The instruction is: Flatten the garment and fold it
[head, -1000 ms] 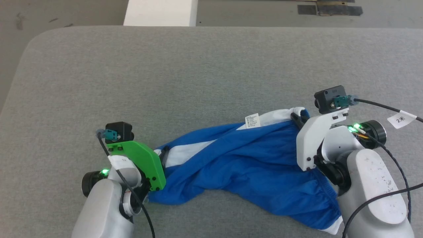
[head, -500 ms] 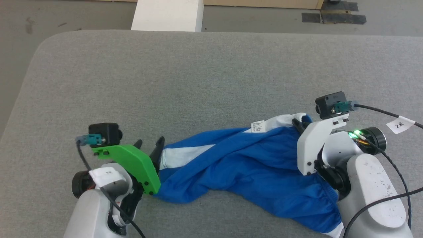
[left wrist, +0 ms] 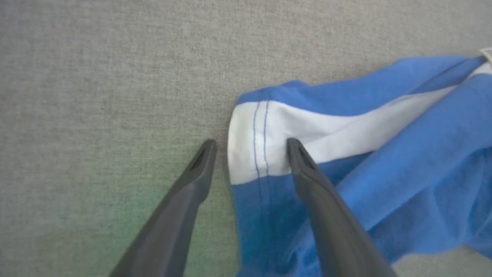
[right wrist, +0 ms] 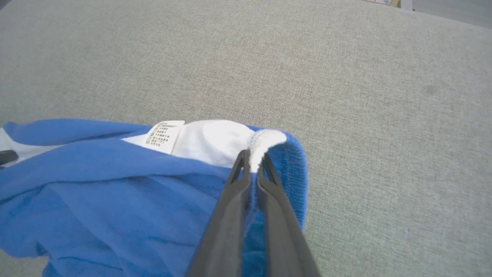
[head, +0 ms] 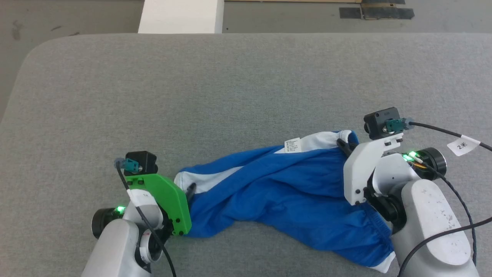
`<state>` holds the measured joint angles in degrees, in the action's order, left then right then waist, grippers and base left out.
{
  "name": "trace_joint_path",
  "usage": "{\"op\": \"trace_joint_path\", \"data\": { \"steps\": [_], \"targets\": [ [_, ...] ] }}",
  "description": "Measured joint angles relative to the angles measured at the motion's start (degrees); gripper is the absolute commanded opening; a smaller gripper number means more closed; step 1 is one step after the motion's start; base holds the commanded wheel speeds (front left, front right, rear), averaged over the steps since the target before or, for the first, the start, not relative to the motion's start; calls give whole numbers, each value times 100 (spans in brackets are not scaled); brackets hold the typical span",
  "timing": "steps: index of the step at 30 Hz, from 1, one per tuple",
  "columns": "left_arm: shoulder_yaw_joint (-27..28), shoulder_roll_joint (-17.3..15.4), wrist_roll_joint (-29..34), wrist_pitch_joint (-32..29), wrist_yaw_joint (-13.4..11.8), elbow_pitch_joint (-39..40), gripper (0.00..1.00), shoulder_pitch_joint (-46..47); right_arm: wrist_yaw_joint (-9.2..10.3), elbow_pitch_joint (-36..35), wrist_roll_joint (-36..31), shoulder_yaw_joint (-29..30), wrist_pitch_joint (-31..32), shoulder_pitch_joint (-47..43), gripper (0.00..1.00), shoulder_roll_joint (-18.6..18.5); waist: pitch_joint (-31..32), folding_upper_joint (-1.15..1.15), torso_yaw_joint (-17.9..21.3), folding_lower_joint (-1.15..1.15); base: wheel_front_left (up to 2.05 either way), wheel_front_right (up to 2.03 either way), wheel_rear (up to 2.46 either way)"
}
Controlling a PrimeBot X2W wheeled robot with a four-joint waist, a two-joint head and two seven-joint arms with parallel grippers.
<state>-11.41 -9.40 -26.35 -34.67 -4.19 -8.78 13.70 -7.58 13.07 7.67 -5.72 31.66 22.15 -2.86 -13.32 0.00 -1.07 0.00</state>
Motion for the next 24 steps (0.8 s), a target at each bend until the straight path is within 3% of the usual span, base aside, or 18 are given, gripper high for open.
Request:
{"op": "trace_joint_path", "data": {
  "steps": [1,9,14,18,24],
  "targets": [
    [2,-1,0,43,1,-15,0,18,0,0,0,3,-1,0,0,-1,-10,0,14,0,0,0,0],
    [92,44,-200,211,86,234,0,17,0,20,29,51,-44,-25,0,-1,39,0,10,0,0,0,0],
    [314,97,-637,250,222,783,0,127,0,-87,519,144,-84,-8,0,0,171,0,-55,0,0,0,0],
    [519,-24,-820,103,320,934,0,863,0,-272,1179,337,87,386,0,3,268,0,-108,0,0,0,0],
    [845,-423,-912,63,550,327,0,2638,0,-153,1796,648,508,1985,0,5,233,0,-67,0,0,0,0]
  ]
}}
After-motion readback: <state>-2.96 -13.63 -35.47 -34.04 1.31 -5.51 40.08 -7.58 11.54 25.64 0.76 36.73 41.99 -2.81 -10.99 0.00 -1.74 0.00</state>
